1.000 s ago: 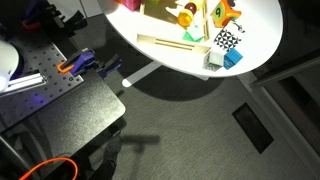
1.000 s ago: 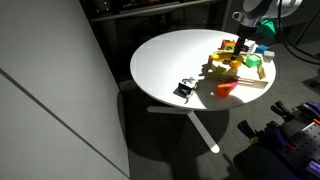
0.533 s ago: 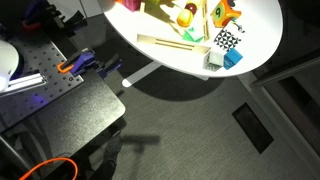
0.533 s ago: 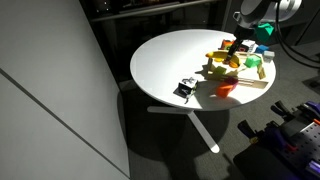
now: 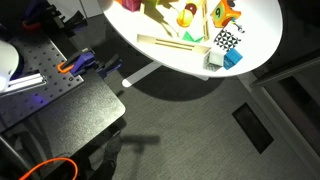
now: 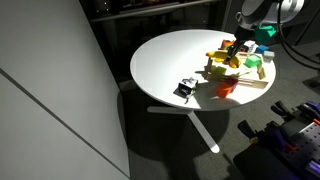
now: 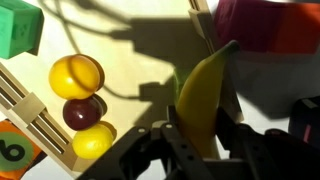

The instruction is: Remove the banana plush toy from the wooden tray and put it on the table

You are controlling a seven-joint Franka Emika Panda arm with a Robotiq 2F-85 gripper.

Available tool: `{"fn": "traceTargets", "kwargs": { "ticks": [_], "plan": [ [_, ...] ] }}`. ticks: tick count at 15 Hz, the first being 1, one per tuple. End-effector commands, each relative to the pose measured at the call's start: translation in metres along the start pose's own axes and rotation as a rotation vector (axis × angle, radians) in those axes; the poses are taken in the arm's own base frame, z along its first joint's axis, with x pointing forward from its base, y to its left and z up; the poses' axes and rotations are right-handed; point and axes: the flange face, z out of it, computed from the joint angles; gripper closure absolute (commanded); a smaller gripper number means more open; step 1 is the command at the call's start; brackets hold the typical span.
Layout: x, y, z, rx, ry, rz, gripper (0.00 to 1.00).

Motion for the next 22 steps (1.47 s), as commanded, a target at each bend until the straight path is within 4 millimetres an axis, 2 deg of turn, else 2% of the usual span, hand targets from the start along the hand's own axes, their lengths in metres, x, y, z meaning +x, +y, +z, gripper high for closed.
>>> {"fn": "traceTargets", "kwargs": {
  "ticks": [1, 4, 5, 13, 21, 22],
  "plan": [
    [0.0, 0.0, 0.001, 0.001, -0.002, 0.001, 0.59],
    [-0.001, 0.0, 0.003, 0.003, -0.006, 0.001, 0.59],
    [0.0, -0.003, 0.004, 0.003, -0.009, -0.003, 0.84],
    [0.011, -0.049, 0.028, 0.031, -0.038, -0.054, 0.84],
    [0.014, -0.078, 0.04, 0.023, -0.094, 0.018, 0.84],
    [0.014, -0.081, 0.039, 0.025, -0.104, 0.02, 0.77]
  ]
}}
